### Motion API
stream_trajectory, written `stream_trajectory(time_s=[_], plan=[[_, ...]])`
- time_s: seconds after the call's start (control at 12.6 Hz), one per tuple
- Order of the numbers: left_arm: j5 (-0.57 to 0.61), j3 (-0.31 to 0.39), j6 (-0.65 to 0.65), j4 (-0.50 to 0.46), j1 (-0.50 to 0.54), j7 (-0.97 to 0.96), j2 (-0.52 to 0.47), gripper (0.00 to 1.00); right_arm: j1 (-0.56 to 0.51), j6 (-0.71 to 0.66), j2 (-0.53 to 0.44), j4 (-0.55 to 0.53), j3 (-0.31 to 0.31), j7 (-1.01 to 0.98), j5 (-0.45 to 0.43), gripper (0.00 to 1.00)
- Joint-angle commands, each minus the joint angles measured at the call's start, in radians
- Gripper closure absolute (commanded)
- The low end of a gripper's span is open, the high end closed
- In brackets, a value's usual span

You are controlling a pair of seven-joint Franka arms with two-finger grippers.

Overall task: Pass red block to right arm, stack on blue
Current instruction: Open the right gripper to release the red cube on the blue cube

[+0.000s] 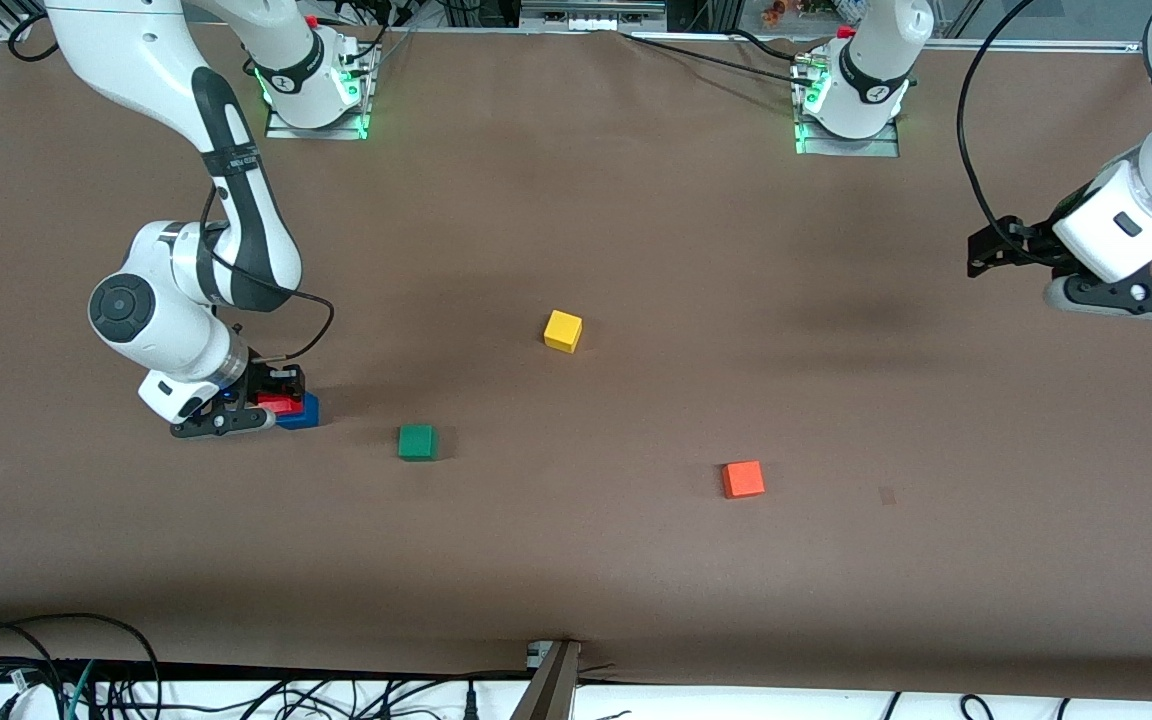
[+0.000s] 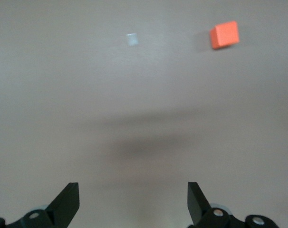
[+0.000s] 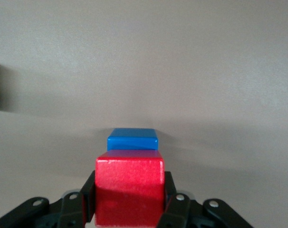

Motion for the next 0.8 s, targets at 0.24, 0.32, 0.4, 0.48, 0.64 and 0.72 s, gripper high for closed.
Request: stream_trajectory(time_s=[0.24,0.32,0.4,0.48,0.64,0.72], plan=[[0.036,-0.007,0.087,-0.06,0.007,-0.074,-0.048,0.0,0.006,0.013,-0.035,-0.028,0.0,0.003,-0.017,0.0],[0.036,-0.007,0.082,-0.062,0.007,-0.074,-0.054,0.0,0.006,0.01,-0.035,-0.018,-0.001,0.002,-0.017,0.0],[0.037,-0.016,0.067,-0.06,0.007,-0.076,-0.059,0.0,0.006,0.007,-0.035,-0.009,-0.001,0.0,-0.017,0.0],[0.037,-0.016,0.068,-0.055,0.007,-0.076,-0.057,0.0,0.006,0.003,-0.035,-0.003,-0.004,0.0,-0.017,0.0],[0.037,-0.019,0.075,-0.057,0.007,-0.076,-0.06,0.0,-0.003,-0.057,-0.035,0.034,-0.007,-0.001,-0.017,0.0],[0.036,-0.019,0.073,-0.057,0.007,-0.079,-0.062,0.0,-0.006,-0.109,-0.035,0.067,-0.01,-0.001,-0.018,0.0]])
